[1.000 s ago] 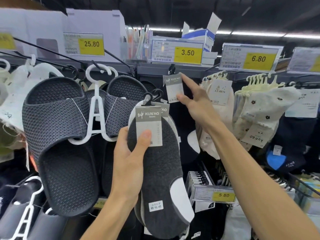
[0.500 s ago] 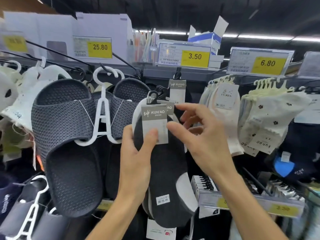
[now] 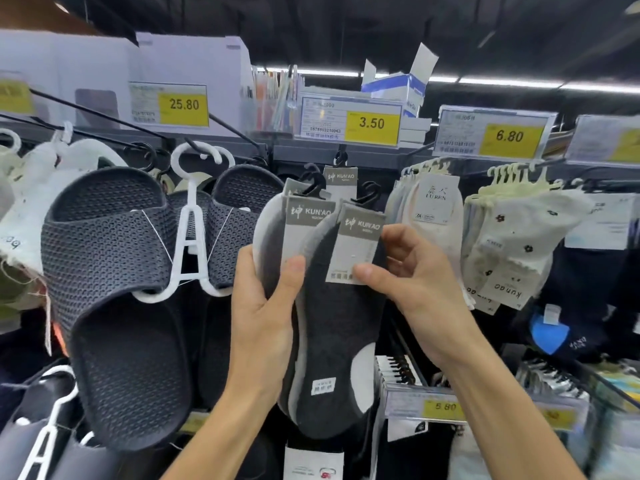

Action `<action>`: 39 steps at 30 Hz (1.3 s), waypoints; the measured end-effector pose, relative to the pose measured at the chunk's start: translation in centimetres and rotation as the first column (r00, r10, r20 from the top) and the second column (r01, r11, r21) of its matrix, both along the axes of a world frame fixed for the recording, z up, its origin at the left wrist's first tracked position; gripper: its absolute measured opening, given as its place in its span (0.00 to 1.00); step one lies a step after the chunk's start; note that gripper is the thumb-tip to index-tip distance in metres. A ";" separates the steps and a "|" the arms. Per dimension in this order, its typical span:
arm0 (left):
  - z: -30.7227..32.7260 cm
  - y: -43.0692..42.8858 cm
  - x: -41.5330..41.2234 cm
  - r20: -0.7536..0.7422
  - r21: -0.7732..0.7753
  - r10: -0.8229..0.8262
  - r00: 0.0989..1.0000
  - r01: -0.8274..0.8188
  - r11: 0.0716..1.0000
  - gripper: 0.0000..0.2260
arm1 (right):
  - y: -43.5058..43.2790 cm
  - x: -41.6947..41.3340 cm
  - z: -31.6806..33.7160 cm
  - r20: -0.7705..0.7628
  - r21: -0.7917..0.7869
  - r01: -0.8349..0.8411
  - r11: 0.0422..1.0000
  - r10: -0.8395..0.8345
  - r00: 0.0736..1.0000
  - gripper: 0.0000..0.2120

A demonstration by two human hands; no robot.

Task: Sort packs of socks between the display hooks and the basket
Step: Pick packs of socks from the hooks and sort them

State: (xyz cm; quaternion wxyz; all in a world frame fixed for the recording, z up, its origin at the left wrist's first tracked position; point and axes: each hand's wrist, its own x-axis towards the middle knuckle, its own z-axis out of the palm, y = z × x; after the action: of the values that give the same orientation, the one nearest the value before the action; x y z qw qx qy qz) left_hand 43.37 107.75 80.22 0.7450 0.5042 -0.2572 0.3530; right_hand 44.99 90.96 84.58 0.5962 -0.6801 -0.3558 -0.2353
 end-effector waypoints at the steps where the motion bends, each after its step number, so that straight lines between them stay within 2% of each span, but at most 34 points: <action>1: 0.1 0.1 0.0 0.007 -0.003 0.027 1.000 -0.027 1.000 0.08 | -0.1 0.2 0.2 -0.033 0.041 -0.044 0.998 0.045 0.998 0.14; 4: 0.2 0.9 -0.2 0.026 -0.041 0.111 0.993 -0.110 0.993 0.06 | -0.8 1.7 1.3 -0.099 0.237 -0.058 0.970 0.084 0.992 0.17; 6: 0.2 1.4 -0.3 0.030 -0.052 0.126 0.992 -0.125 0.991 0.06 | -1.3 3.2 2.3 -0.099 0.277 0.062 0.959 -0.035 0.994 0.18; 8: 0.2 1.7 -0.4 0.030 -0.033 0.132 0.991 -0.131 0.991 0.06 | -1.4 4.7 3.2 -0.067 0.181 0.178 0.967 -0.169 0.983 0.19; 12: 0.3 1.5 -0.5 0.005 -0.004 0.123 0.992 -0.123 0.992 0.05 | -0.1 7.4 4.7 0.030 0.000 0.283 0.959 -0.283 0.959 0.25; 18: 0.1 0.9 -0.1 -0.007 0.047 0.094 0.996 -0.093 0.995 0.04 | 1.6 10.2 5.2 0.143 -0.205 0.359 0.911 -0.335 0.931 0.30; 21: 0.0 0.6 0.1 0.008 0.046 0.082 0.997 -0.082 0.996 0.04 | 1.7 10.4 5.3 0.104 -0.280 0.396 0.874 -0.383 0.918 0.30; 23: 0.0 0.6 0.3 0.011 0.043 0.086 0.996 -0.087 0.995 0.04 | 1.7 9.5 5.1 0.101 -0.285 0.459 0.842 -0.450 0.887 0.28; 25: -0.1 0.7 0.4 0.012 0.037 0.088 0.996 -0.089 0.995 0.05 | 2.0 7.3 4.4 0.163 -0.143 0.523 0.840 -0.501 0.850 0.23; 27: -0.1 0.7 0.6 0.018 0.022 0.081 0.997 -0.082 0.996 0.06 | 2.4 4.3 3.2 0.242 0.042 0.415 0.909 -0.412 0.878 0.16; 28: 0.0 0.7 0.6 0.024 0.013 0.072 0.997 -0.072 0.997 0.07 | 2.6 2.7 2.5 0.264 0.065 0.339 0.939 -0.344 0.901 0.13; 32: 0.2 0.4 0.7 0.034 -0.004 0.015 0.999 -0.015 1.000 0.11 | 3.0 -0.6 0.4 0.228 -0.076 0.178 0.981 -0.157 0.961 0.13; 39: 0.1 0.2 1.0 -0.016 -0.047 -0.030 0.999 0.029 0.998 0.08 | 1.4 0.4 0.5 0.083 -0.059 0.109 0.992 -0.104 0.991 0.10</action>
State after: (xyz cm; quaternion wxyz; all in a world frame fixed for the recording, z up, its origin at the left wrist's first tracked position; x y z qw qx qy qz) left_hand 44.40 107.91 80.29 0.7639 0.4856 -0.2499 0.3439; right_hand 45.42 92.33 85.06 0.5464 -0.7065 -0.3499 -0.2825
